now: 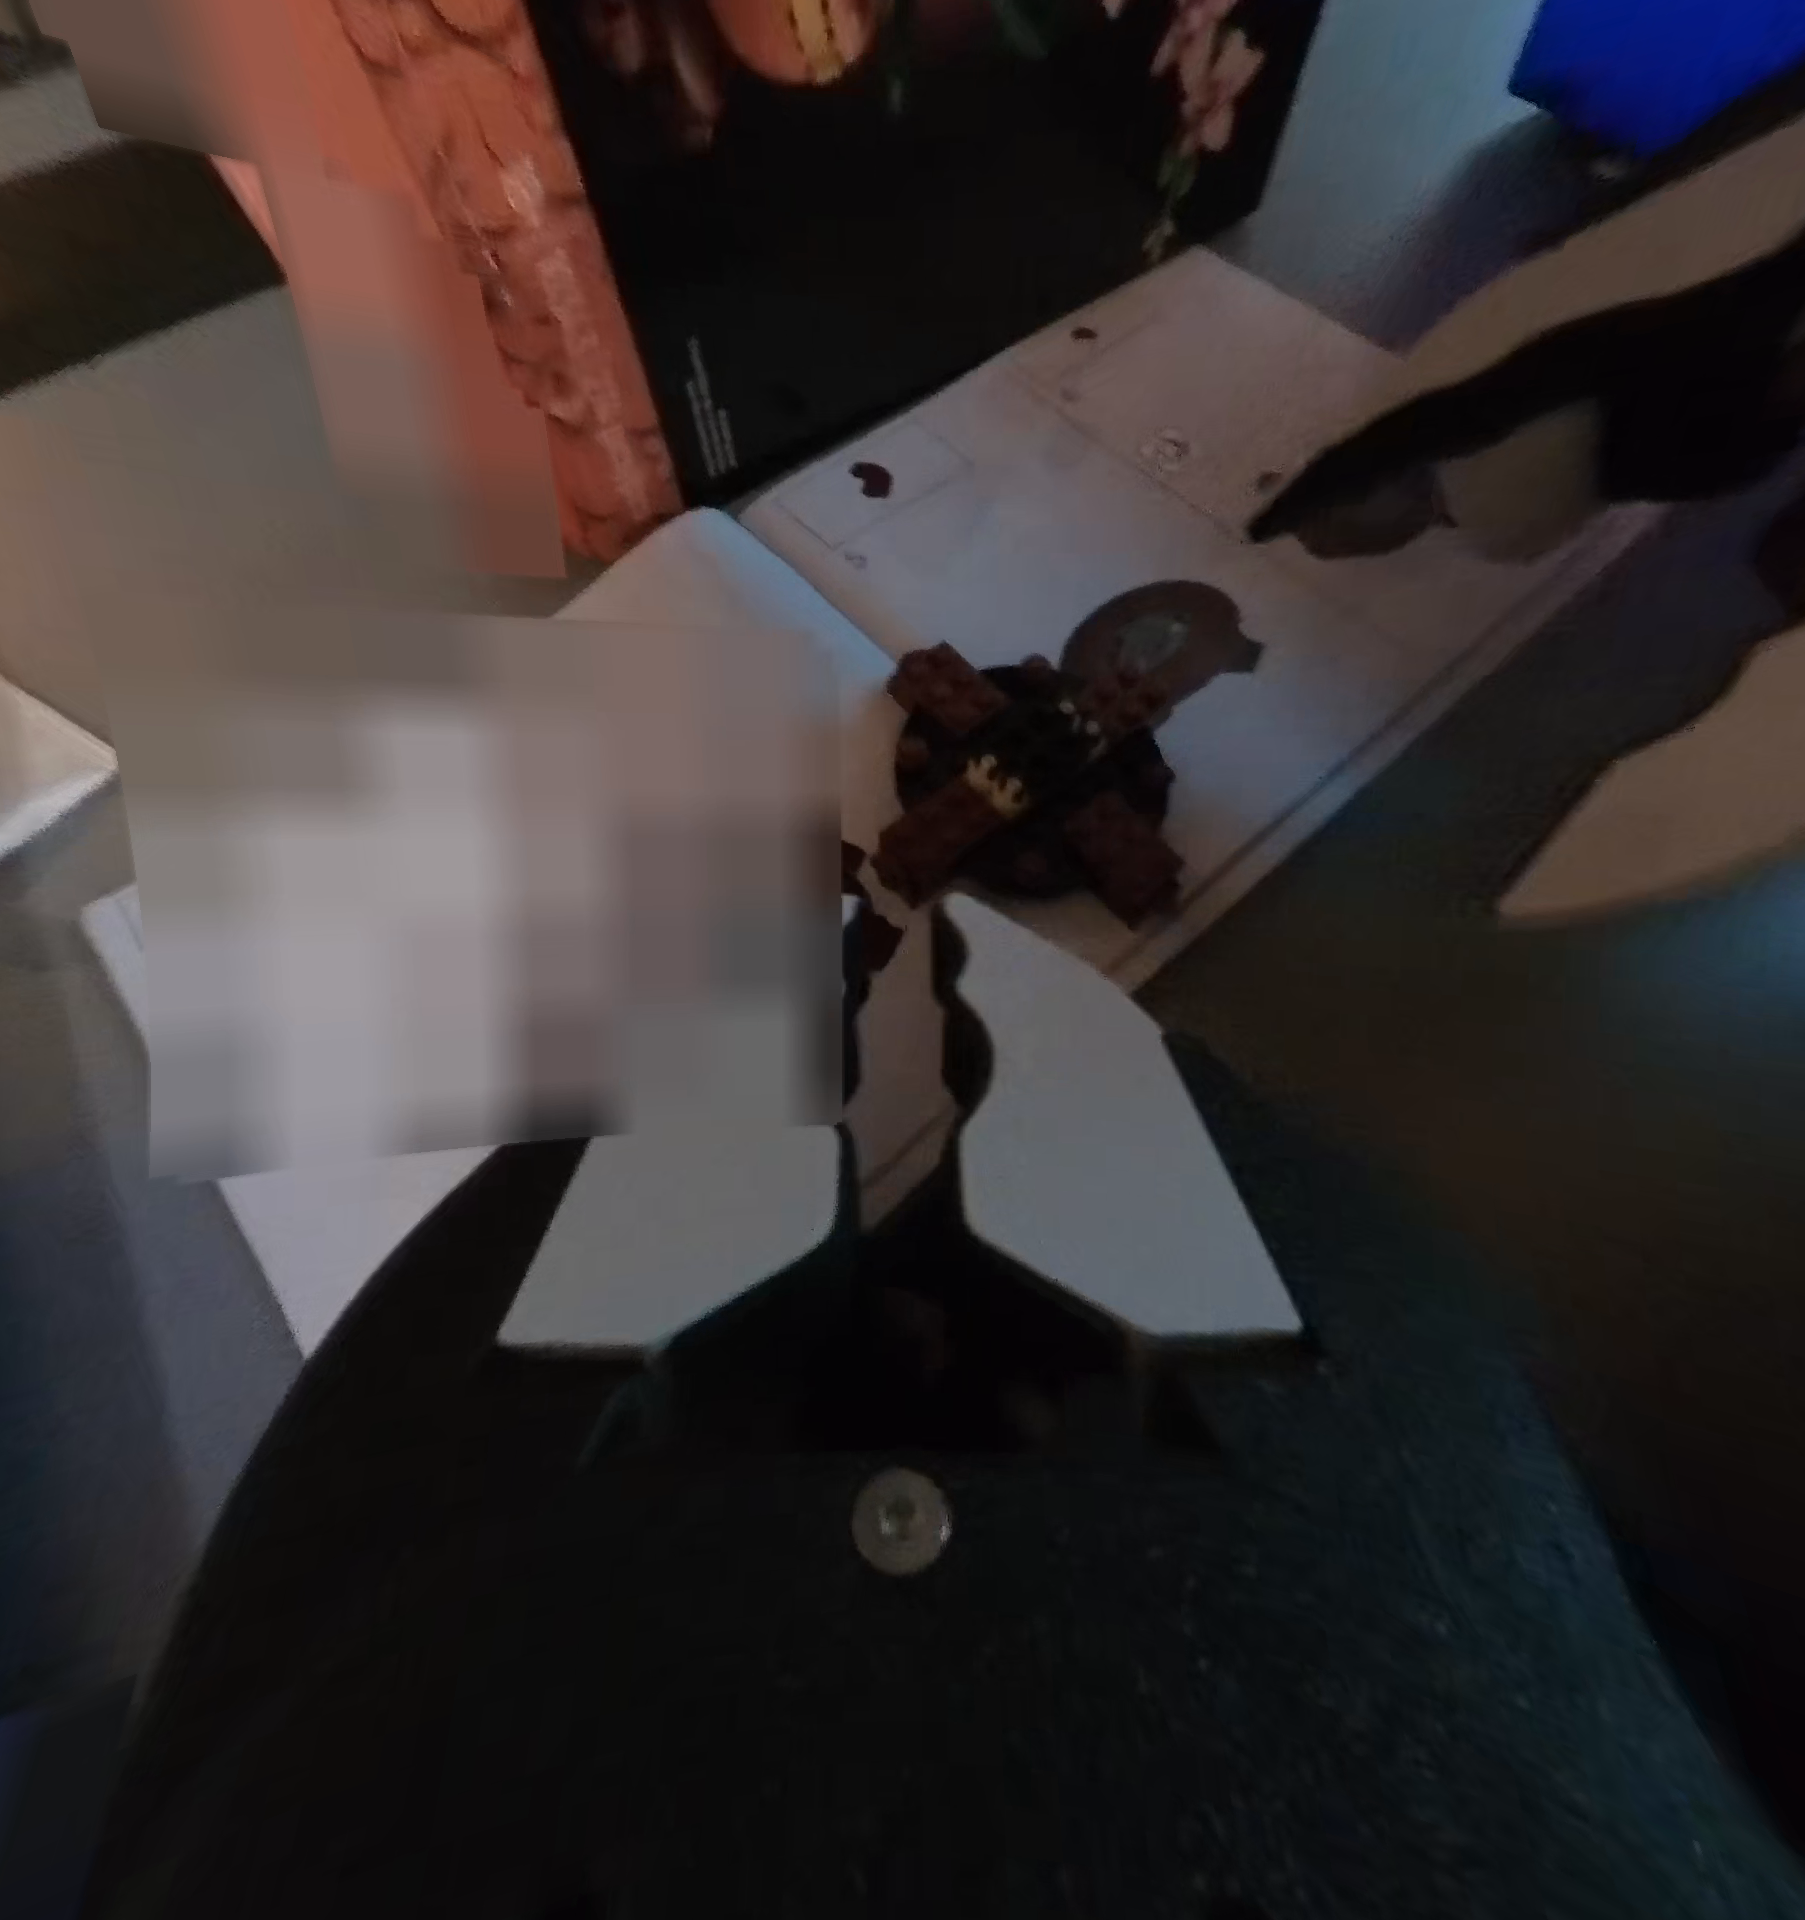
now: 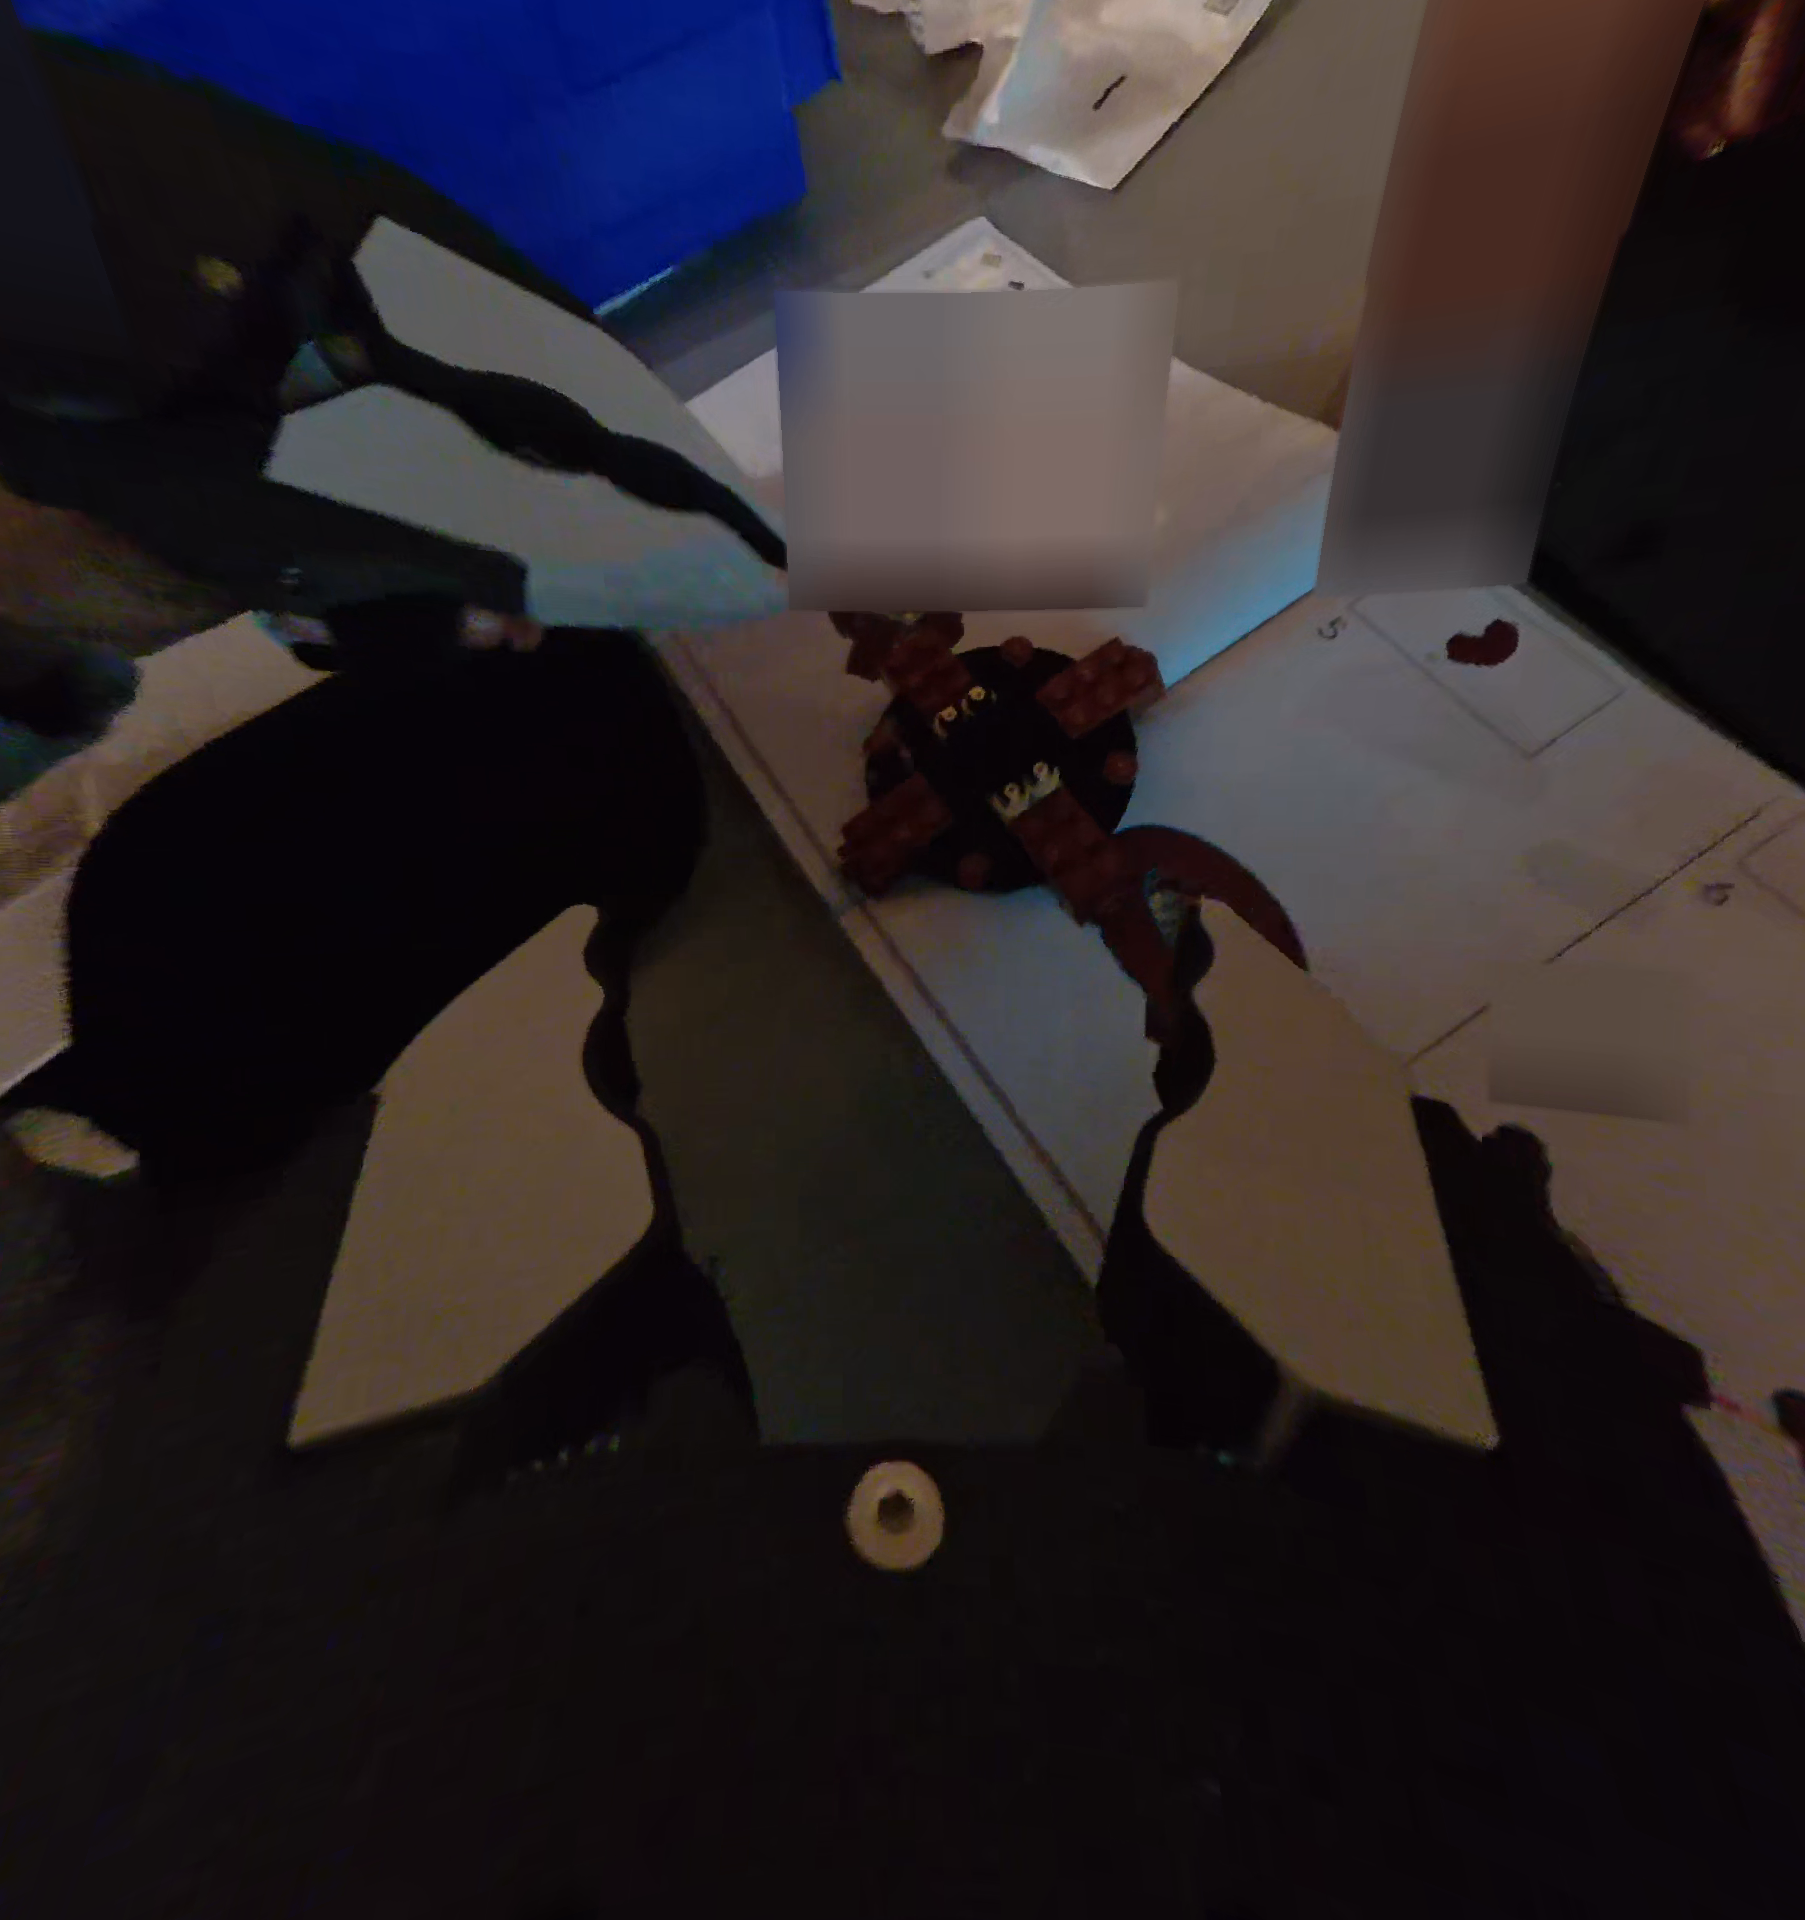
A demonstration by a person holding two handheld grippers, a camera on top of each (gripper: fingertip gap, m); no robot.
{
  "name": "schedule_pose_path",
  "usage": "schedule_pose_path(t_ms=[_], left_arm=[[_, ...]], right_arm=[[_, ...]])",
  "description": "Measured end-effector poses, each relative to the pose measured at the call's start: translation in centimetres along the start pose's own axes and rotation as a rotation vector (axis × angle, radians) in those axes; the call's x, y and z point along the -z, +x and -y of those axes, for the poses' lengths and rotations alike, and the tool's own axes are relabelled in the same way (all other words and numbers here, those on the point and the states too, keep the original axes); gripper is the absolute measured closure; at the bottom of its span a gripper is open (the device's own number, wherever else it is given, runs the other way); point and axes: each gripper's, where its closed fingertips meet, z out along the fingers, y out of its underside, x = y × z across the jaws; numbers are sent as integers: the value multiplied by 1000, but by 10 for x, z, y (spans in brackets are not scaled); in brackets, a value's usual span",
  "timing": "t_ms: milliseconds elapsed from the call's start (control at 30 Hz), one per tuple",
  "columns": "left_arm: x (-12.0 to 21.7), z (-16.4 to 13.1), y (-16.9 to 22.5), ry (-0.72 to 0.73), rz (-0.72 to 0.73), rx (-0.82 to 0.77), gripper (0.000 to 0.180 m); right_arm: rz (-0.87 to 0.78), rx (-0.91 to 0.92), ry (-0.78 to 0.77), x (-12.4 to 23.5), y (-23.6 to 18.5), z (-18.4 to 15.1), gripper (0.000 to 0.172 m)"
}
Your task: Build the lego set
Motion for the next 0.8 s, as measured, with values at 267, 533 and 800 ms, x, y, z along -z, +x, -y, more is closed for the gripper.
schedule_pose_path(t_ms=[267, 533, 800], left_arm=[[0, 20, 10, 7, -14, -17, 145], [6, 13, -2, -54, -92, -183, 152], [12, 5, 28, -6, -146, -89, 96]], right_arm=[[10, 30, -59, 20, 5, -17, 69], [44, 171, -31, -4, 2, -4, 59], [153, 480, -161, -43, 23, 19, 52]])
